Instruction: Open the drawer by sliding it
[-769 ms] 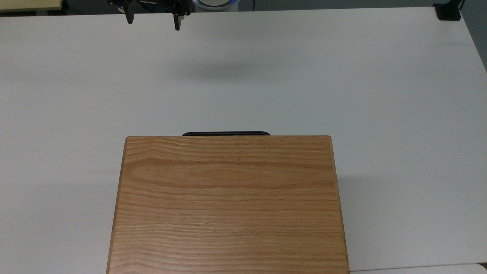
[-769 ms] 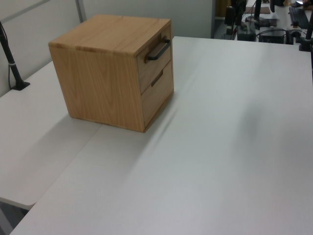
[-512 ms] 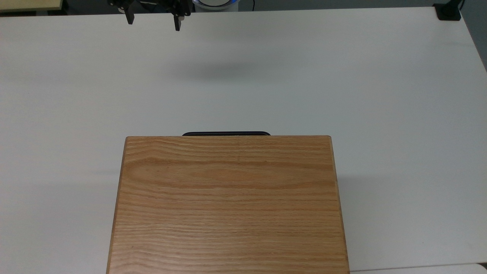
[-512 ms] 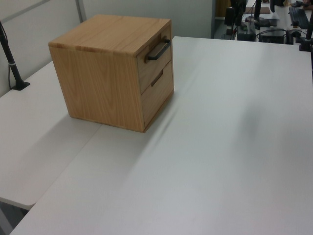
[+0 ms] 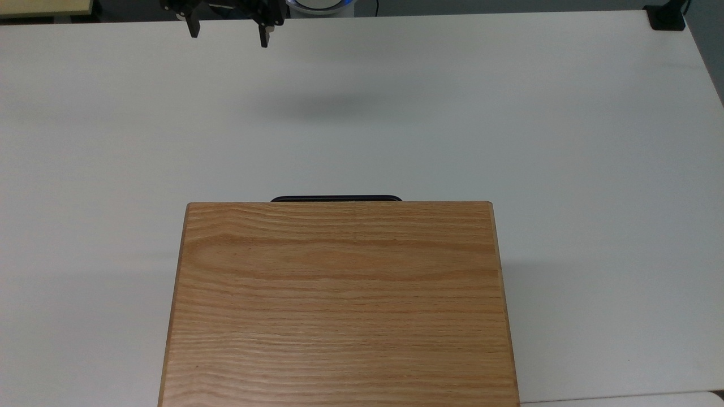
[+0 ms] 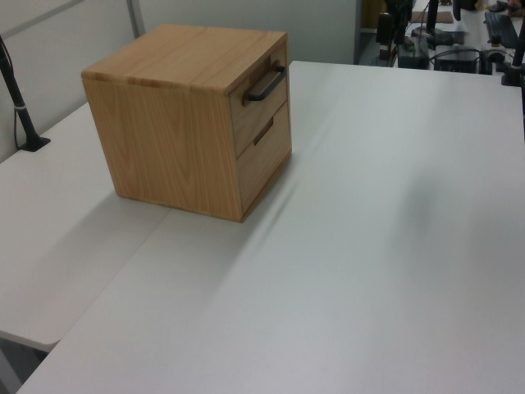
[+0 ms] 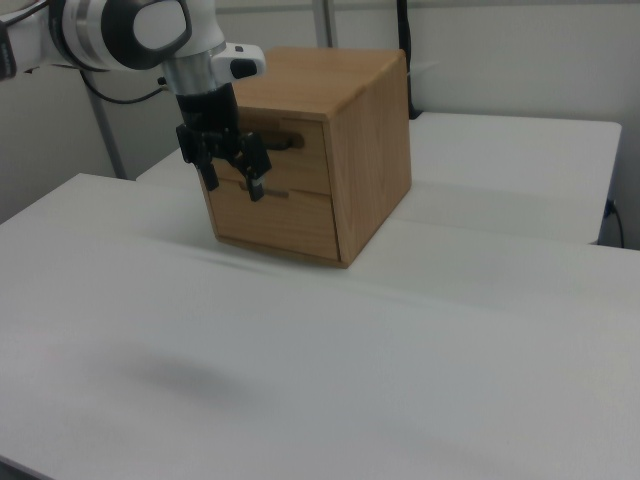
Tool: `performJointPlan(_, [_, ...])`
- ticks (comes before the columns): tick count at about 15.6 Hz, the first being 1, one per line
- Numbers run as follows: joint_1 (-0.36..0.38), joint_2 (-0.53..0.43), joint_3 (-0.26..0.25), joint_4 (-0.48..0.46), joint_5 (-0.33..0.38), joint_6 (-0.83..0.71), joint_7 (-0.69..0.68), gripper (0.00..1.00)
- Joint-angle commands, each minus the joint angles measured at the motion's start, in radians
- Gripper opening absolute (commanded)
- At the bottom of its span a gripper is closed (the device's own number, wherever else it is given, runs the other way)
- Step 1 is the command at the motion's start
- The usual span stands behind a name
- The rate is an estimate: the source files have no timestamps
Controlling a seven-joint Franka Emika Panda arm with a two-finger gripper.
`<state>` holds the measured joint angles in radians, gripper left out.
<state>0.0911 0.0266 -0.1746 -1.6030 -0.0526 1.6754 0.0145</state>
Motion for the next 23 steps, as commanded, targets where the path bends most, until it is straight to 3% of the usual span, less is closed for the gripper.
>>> performJointPlan(1, [0.001, -0.002, 0.0, 0.002, 0.017, -0.017, -0.004, 1.0])
performJointPlan(23, [0.002, 0.018, 0.0, 0.009, 0.016, -0.005, -0.018, 1.0])
